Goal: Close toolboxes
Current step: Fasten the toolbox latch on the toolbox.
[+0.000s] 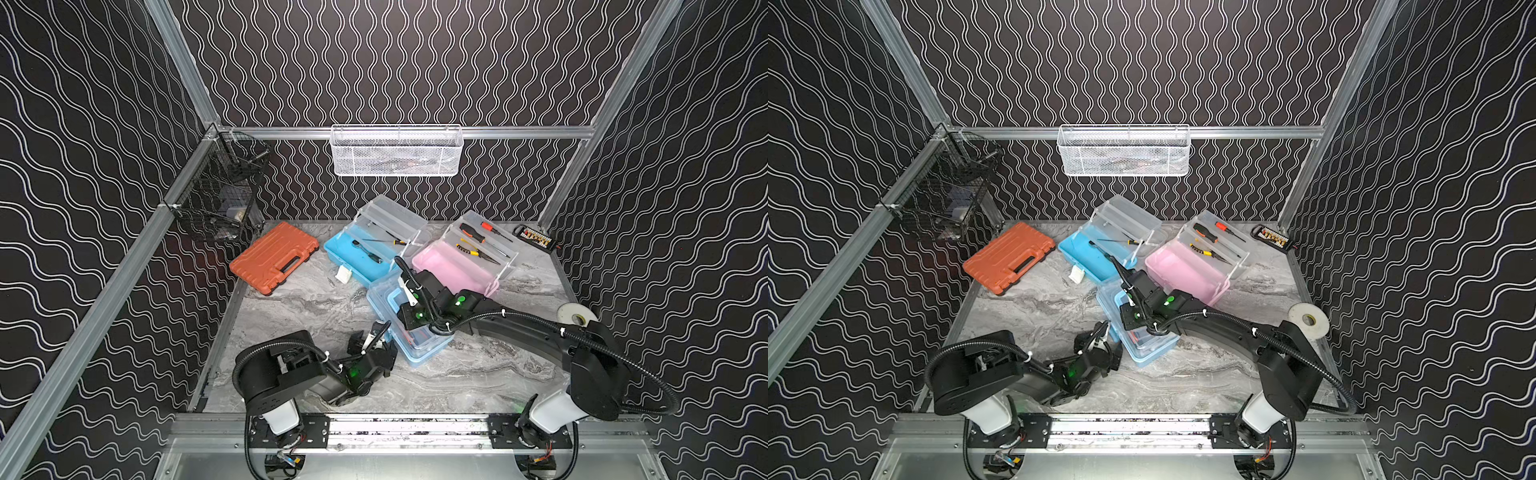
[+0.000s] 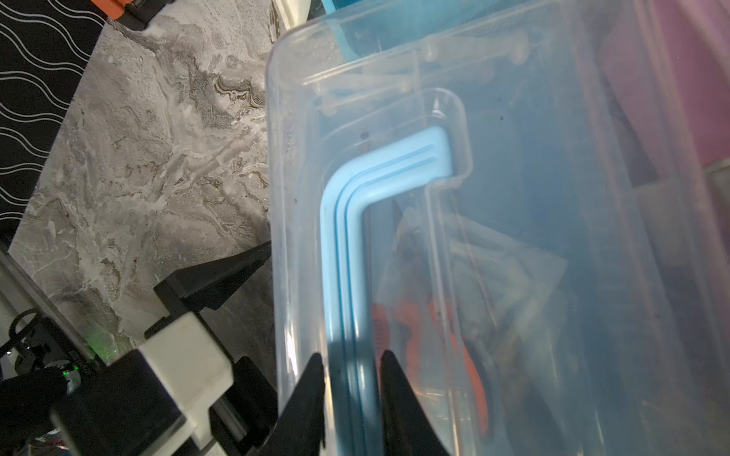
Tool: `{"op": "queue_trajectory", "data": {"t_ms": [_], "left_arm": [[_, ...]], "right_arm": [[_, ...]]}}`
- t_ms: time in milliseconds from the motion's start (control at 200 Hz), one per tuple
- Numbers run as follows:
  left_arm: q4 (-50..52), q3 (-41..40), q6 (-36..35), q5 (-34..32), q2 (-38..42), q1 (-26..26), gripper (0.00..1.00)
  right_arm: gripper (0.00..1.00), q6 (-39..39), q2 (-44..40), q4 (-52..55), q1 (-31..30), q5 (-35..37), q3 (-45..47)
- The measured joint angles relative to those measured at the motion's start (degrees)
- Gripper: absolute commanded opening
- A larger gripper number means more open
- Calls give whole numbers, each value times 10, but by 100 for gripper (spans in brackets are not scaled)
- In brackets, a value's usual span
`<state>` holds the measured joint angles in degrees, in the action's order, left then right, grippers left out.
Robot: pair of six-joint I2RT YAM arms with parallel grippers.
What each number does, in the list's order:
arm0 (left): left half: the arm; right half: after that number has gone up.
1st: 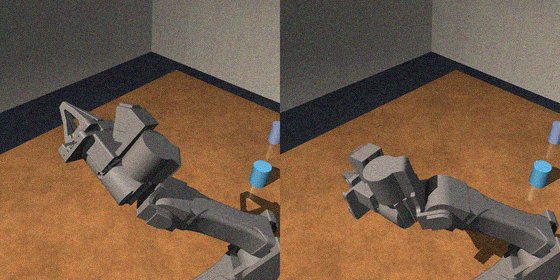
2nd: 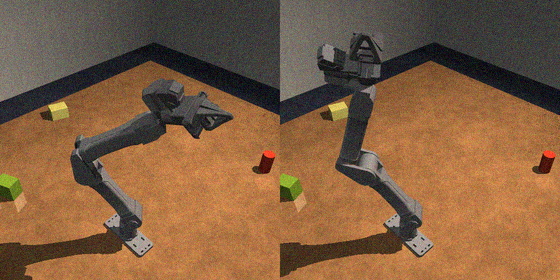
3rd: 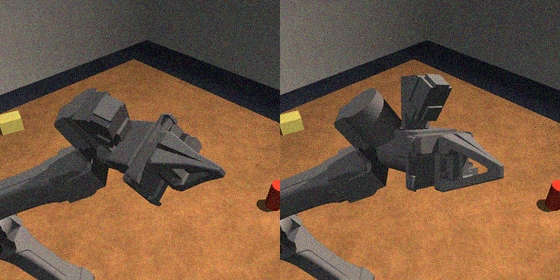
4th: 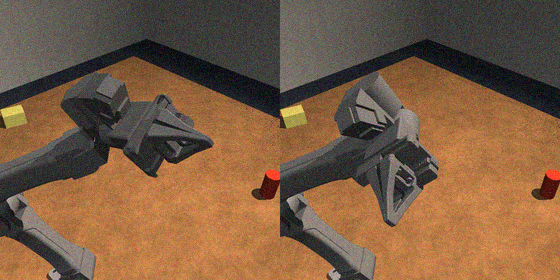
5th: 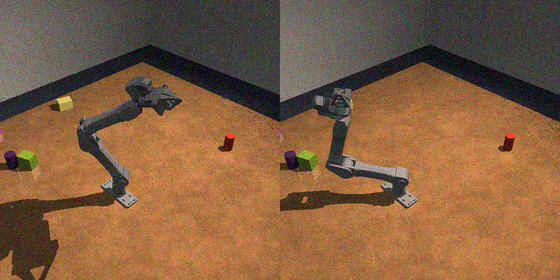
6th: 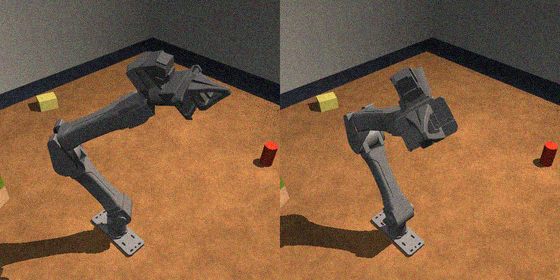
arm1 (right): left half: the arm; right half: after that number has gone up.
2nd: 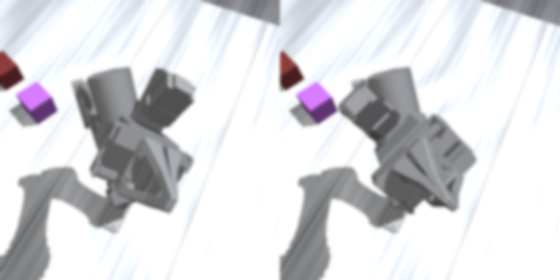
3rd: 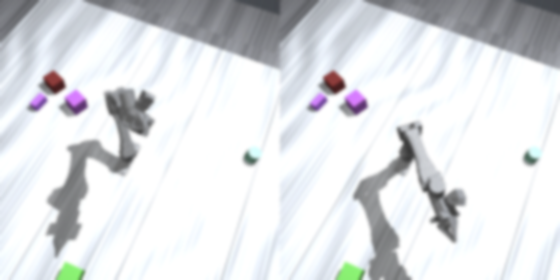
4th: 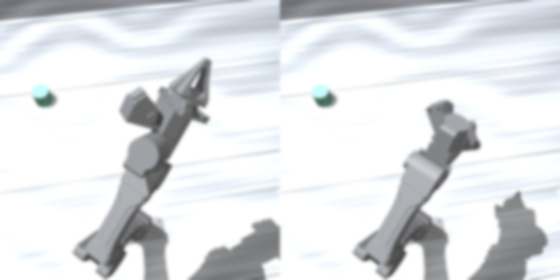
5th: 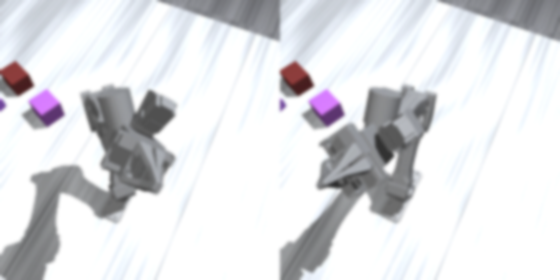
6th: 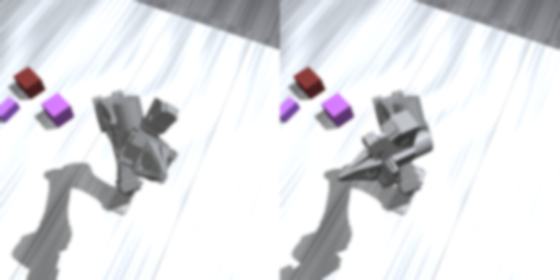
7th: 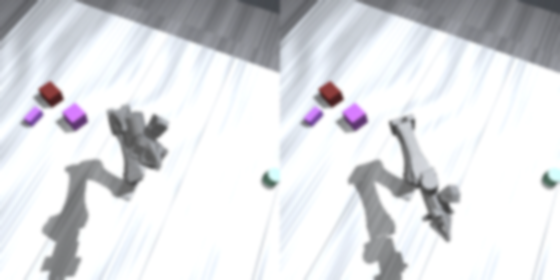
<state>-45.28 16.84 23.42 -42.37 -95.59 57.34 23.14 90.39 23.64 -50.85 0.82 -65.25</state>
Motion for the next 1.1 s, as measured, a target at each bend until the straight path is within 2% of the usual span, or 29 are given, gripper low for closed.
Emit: {"op": "queue_trajectory", "data": {"t_ms": [260, 415, 636, 761, 1101], "left_arm": [[71, -8, 60, -46, 55, 2, 99], [125, -11, 96, -115, 104, 0, 99], [162, -16, 97, -159, 169, 0, 99], [156, -19, 75, -157, 189, 0, 99], [133, 7, 37, -104, 179, -1, 99]], "right_arm": [[28, 0, 0, -1, 0, 1, 1], [28, 0, 1, -3, 0, 1, 1], [29, 0, 1, -4, 0, 1, 2], [29, 0, 2, -5, 0, 1, 2], [29, 0, 2, -9, 0, 1, 3]]}}
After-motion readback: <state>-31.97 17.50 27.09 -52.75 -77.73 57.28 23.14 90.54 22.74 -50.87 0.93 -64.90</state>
